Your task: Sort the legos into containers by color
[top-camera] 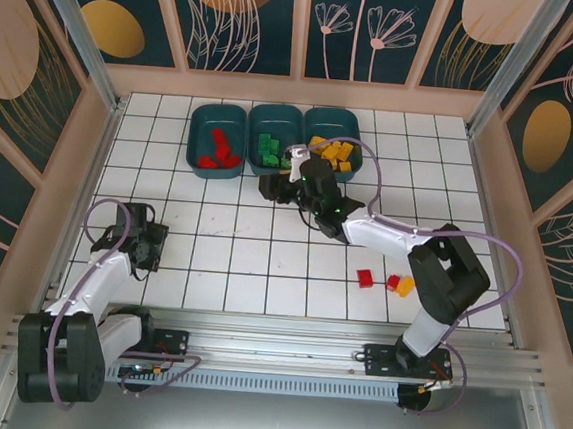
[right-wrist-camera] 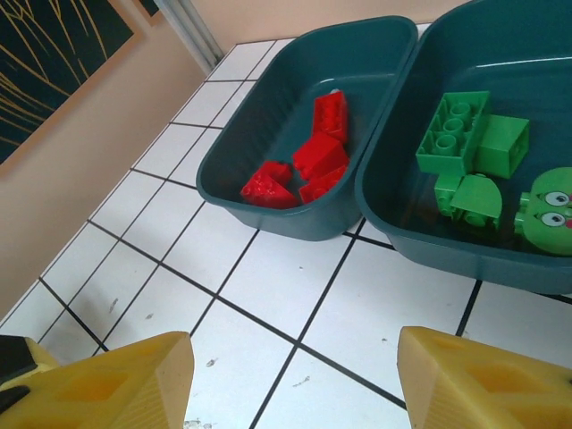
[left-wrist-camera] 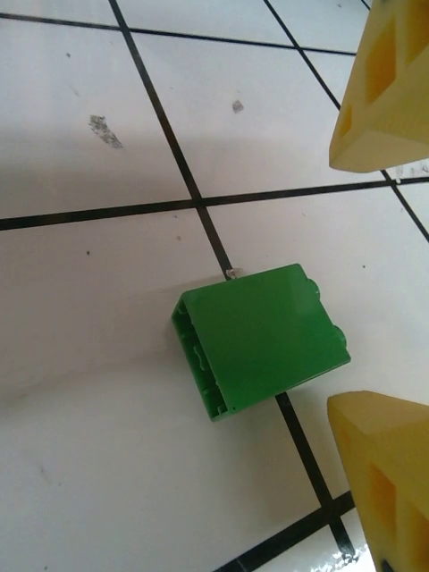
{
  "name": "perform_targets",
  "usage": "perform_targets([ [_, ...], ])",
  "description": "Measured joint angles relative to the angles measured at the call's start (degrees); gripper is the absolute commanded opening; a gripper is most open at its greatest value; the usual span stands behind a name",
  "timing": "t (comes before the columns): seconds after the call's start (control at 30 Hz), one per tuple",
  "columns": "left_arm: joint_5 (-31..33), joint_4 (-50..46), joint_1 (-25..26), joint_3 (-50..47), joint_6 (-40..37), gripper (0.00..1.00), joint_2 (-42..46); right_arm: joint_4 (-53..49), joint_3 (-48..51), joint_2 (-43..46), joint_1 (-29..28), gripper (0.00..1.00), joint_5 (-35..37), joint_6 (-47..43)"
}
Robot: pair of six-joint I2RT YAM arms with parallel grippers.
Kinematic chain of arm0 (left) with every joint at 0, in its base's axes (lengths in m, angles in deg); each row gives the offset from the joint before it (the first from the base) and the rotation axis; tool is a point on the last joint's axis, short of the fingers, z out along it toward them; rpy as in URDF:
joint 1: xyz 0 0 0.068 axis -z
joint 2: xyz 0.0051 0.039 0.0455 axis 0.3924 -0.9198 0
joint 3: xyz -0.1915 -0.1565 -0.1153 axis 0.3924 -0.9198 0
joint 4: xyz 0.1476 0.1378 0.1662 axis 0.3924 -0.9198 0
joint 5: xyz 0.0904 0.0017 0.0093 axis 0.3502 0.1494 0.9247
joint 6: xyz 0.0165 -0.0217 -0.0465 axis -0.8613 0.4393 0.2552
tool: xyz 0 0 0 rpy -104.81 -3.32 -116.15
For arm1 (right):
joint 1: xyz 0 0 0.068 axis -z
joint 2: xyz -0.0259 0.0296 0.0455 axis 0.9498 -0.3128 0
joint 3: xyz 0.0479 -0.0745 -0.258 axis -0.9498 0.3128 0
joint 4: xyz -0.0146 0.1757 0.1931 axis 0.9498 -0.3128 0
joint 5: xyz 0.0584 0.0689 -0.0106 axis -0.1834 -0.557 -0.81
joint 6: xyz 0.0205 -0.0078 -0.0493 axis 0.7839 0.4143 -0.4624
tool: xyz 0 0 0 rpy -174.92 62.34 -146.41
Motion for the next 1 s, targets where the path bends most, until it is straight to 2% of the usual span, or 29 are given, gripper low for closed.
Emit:
perform_targets([
  [0.17, 0.0, 0.3, -3.2, 0.4, -0.3, 0.64, -0.5, 0.5, 1.9, 1.2, 0.4, 0.62, 0.0, 0.9],
  [0.43, -1.5, 1.4, -5.5, 1.5, -2.8, 0.56, -8.4, 1.6, 5.8, 4.2, 0.4, 0.61, -0.7, 2.6],
  [0.67, -1.9, -0.3, -6.0, 2.3, -4.7, 0.37, -10.4, 1.6, 7.5, 6.5, 0.4, 0.61, -0.5, 2.8],
  [0.87, -3.1, 3.0, -6.0, 2.2, -6.5, 0.26, -10.8, 1.4, 8.8, 9.0, 0.5, 0.61, -0.2, 2.7],
  [0.93, -3.5, 4.1, -6.0, 1.9, -7.3, 0.19, -10.6, 1.0, 9.5, 9.8, 0.5, 0.61, 0.1, 2.7],
  [1.0, -4.1, 5.4, -6.1, 1.6, -8.5, 0.2, -10.1, 0.3, 10.1, 10.8, 0.5, 0.6, 0.3, 2.7],
])
